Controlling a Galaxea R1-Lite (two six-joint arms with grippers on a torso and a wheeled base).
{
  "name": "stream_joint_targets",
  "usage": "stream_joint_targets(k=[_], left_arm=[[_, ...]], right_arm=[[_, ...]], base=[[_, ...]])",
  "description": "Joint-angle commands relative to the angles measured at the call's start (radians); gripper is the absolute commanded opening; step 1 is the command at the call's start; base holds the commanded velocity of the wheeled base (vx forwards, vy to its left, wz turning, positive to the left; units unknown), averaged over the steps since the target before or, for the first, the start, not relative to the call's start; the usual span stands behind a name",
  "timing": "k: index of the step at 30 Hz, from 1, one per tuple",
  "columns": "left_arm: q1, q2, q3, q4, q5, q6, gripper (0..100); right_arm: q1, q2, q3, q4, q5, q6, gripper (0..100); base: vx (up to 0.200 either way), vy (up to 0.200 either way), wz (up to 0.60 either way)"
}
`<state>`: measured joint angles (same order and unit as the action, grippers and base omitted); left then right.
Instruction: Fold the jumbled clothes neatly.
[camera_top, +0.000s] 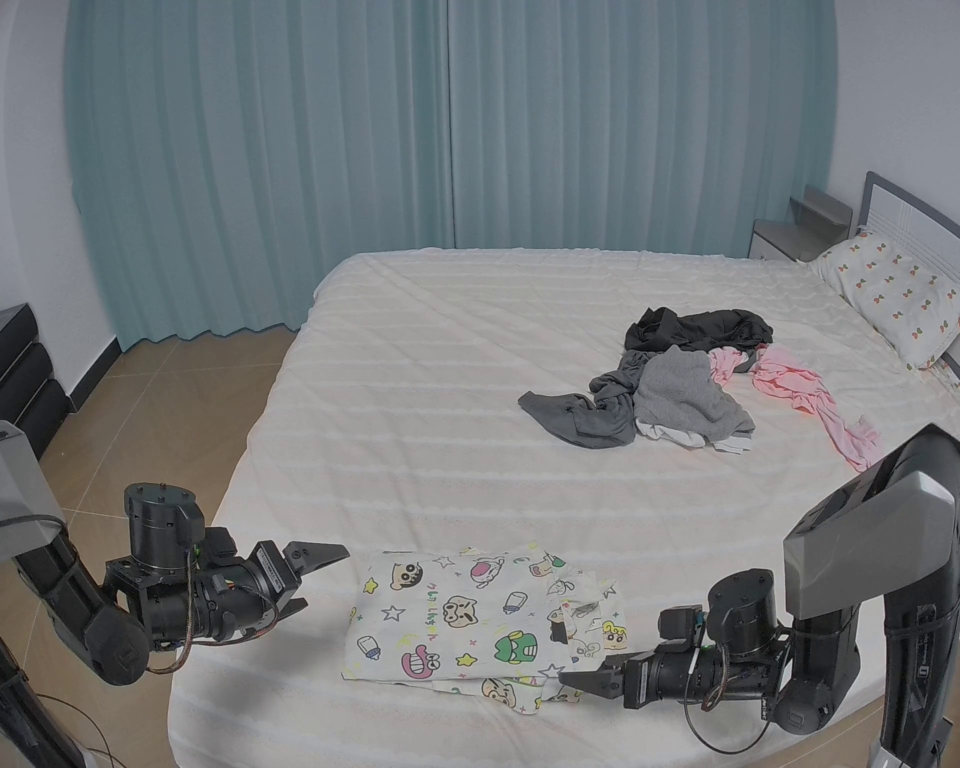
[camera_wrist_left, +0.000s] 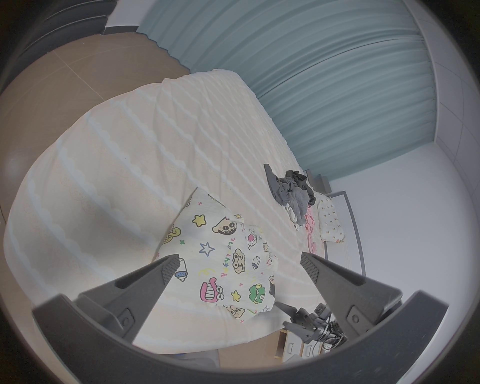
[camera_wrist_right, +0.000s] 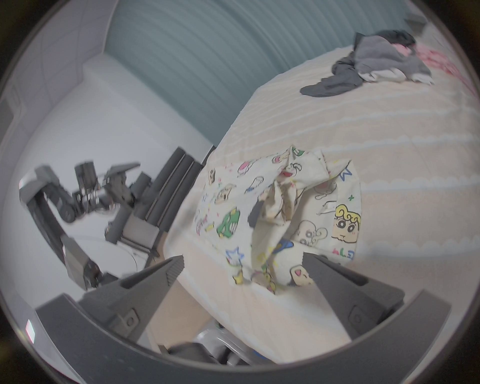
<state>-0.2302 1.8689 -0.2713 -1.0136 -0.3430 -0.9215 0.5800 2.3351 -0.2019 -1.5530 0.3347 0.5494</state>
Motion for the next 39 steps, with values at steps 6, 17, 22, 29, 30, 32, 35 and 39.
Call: stream_joint_targets(k=[6,17,22,29,30,32,35,39], left_arm=[[0.000,0.018,0.000,-0.016,0.001,0.000,100],[0.000,0.102,0.061,-0.218,0.004,0.001,100],[0.000,0.104,0.066,-0.235,0.001,-0.002,100],[0.000,0.104,0.066,-0.235,0.002,-0.002,100],[0.000,0.104,0.066,-0.235,0.002,-0.002,100],[0.000,0.105,0.067,-0.235,0.002,-0.002,100],[0.002,0.105,0.067,-0.235,0.002,0.000,100],[0.000,0.108,0.067,-0.235,0.002,0.000,100]], right_arm=[[0.001,0.050,-0.194,-0.009,-0.006,0.181,100],[0.003,0.122,-0.363,0.117,-0.011,0.178,100],[0.003,0.122,-0.370,0.134,-0.020,0.176,100],[-0.003,0.116,-0.363,0.136,-0.043,0.175,100],[-0.003,0.116,-0.363,0.136,-0.043,0.175,100],[-0.005,0.113,-0.353,0.136,-0.045,0.175,100],[-0.002,0.115,-0.340,0.134,-0.054,0.172,100],[-0.003,0.113,-0.338,0.137,-0.055,0.161,100]], base=[[0.000,0.000,0.00],[0.000,0.000,0.00],[0.000,0.000,0.00],[0.000,0.000,0.00],[0.000,0.000,0.00],[0.000,0.000,0.00],[0.000,0.000,0.00],[0.000,0.000,0.00]])
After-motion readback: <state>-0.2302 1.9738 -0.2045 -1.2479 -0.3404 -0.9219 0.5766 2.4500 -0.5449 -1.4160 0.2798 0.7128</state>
